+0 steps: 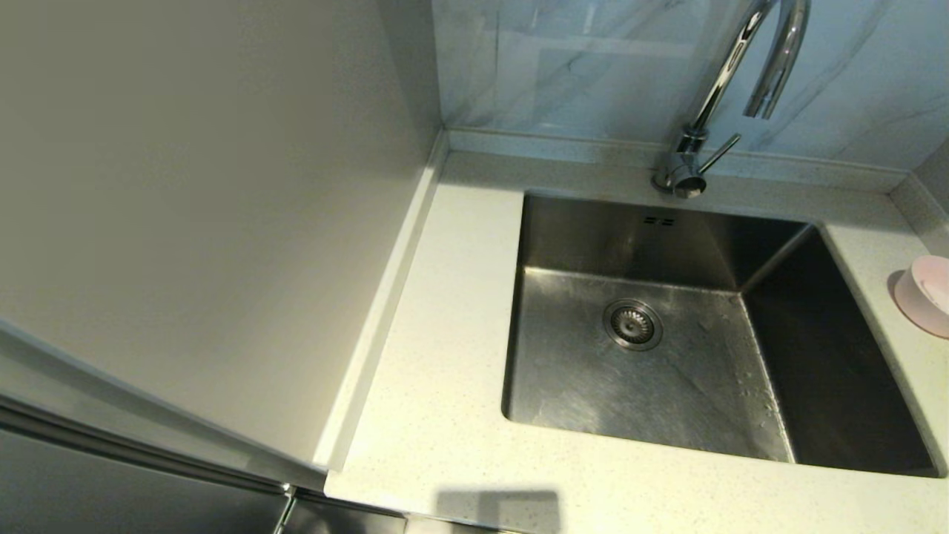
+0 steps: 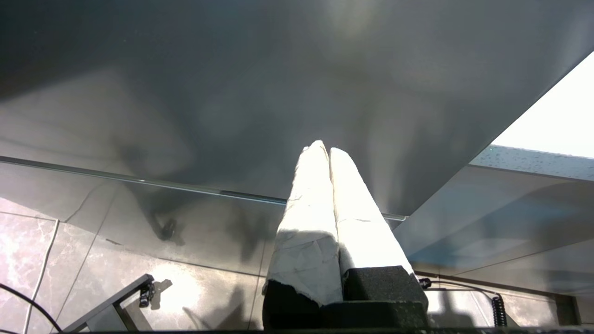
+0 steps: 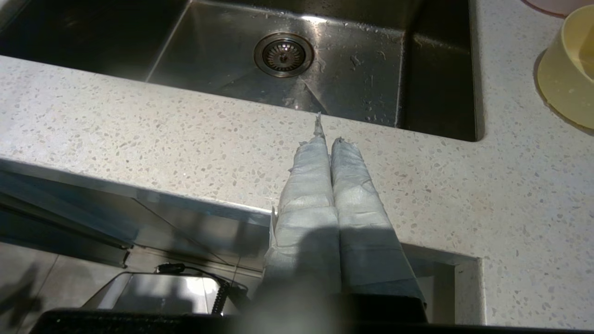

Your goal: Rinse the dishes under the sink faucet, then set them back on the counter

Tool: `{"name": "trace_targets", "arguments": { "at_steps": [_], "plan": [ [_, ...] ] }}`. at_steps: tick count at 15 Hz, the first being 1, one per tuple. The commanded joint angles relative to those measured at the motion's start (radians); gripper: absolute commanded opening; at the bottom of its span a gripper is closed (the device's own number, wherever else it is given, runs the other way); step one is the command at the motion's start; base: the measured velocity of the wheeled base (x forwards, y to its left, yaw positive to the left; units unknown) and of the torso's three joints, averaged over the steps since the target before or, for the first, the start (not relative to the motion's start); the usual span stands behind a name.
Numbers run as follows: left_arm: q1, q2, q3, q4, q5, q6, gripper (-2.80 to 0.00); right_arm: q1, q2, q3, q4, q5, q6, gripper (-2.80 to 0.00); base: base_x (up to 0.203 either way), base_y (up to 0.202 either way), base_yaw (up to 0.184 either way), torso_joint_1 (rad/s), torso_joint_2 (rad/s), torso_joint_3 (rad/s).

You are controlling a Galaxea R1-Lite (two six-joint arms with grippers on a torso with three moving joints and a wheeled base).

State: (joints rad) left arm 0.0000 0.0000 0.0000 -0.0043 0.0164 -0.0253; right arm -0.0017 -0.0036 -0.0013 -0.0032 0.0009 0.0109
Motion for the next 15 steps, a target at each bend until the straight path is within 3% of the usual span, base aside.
{"name": "trace_targets", "arguments": {
  "at_steps": [1,15],
  "plan": [
    [0.0,-0.003,0.0,0.0,0.0,-0.001,-2.8,0.0,0.004,0.001,0.0,0.001,0.0,-2.8,0.0,0.0,0.0,0.0,0.0,0.0],
    [0.0,-0.003,0.0,0.0,0.0,-0.001,-2.8,0.0,0.004,0.001,0.0,-0.015,0.028,-2.8,0.0,0.0,0.0,0.0,0.0,0.0]
  ]
}}
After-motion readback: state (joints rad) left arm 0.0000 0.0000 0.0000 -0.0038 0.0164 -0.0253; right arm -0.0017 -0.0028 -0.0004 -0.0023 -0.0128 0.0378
